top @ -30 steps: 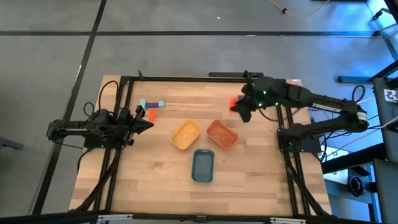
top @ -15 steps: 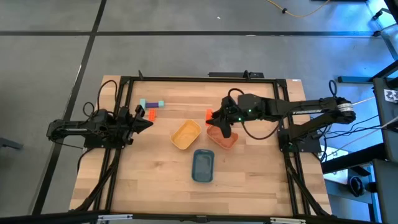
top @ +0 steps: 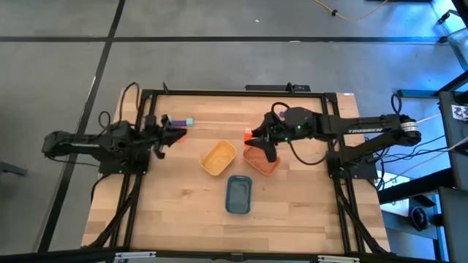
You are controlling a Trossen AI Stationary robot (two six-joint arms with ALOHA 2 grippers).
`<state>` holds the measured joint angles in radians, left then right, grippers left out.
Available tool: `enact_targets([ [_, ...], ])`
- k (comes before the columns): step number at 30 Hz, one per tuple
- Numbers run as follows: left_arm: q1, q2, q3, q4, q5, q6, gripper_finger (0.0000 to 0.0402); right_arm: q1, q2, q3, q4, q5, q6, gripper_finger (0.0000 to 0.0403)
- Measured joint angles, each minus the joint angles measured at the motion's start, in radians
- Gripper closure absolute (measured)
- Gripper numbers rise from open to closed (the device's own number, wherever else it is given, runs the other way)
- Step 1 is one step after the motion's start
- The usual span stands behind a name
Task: Sort & place blocks by color
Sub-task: Put the right orange studded block into the yellow bin
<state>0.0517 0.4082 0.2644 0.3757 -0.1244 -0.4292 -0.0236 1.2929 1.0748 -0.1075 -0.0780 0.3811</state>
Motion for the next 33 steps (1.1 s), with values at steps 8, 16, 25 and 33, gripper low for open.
enact_targets([
  [8,0.001,0.435,0.295,-0.006,0.094,0.002,0.0243,-0.014,0.0,0.0,-0.003,-0.054,-0.049,0.0261],
  [16,0.0,0.723,0.564,0.003,0.184,0.059,0.0173,-0.014,0.0,0.0,-0.003,-0.058,-0.074,0.0261],
  [25,-0.008,0.93,0.71,-0.001,0.126,0.149,0.0165,-0.012,0.007,0.0,0.0,-0.055,-0.098,0.0261],
  [33,-0.008,0.989,0.739,0.008,0.086,0.15,0.0165,-0.009,0.015,0.0,-0.001,-0.052,-0.104,0.0261],
])
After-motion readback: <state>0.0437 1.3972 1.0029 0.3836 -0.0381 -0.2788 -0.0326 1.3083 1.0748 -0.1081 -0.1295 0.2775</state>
